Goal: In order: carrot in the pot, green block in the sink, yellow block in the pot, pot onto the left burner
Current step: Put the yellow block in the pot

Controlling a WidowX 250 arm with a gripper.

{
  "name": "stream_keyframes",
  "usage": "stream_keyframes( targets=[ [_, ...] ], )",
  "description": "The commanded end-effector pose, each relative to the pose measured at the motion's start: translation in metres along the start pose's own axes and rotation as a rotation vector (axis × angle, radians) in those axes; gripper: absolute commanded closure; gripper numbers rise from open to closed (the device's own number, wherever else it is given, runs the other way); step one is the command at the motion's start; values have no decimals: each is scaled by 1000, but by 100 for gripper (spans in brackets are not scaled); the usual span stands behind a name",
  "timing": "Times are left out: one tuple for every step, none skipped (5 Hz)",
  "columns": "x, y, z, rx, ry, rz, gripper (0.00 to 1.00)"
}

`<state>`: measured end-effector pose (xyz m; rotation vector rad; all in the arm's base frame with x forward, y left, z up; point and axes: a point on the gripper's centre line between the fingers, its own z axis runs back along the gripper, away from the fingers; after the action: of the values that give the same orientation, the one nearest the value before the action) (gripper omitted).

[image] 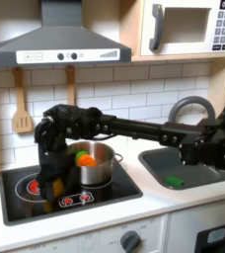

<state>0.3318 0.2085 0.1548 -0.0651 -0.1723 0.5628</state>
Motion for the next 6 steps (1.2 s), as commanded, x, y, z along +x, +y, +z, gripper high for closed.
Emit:
stream_keyframes(
  targets=[
    [3,3,-10,4,8,-7,0],
    [5,0,-10,1,-2,-16,0],
    [8,-6,-10,-10,-6,-31,0],
    [12,-7,-11,-13,-13,-32,0],
    [18,-9,-7,-16,-27,-33,0],
    [24,-16,-4,-21,-46,-49,0]
  ],
)
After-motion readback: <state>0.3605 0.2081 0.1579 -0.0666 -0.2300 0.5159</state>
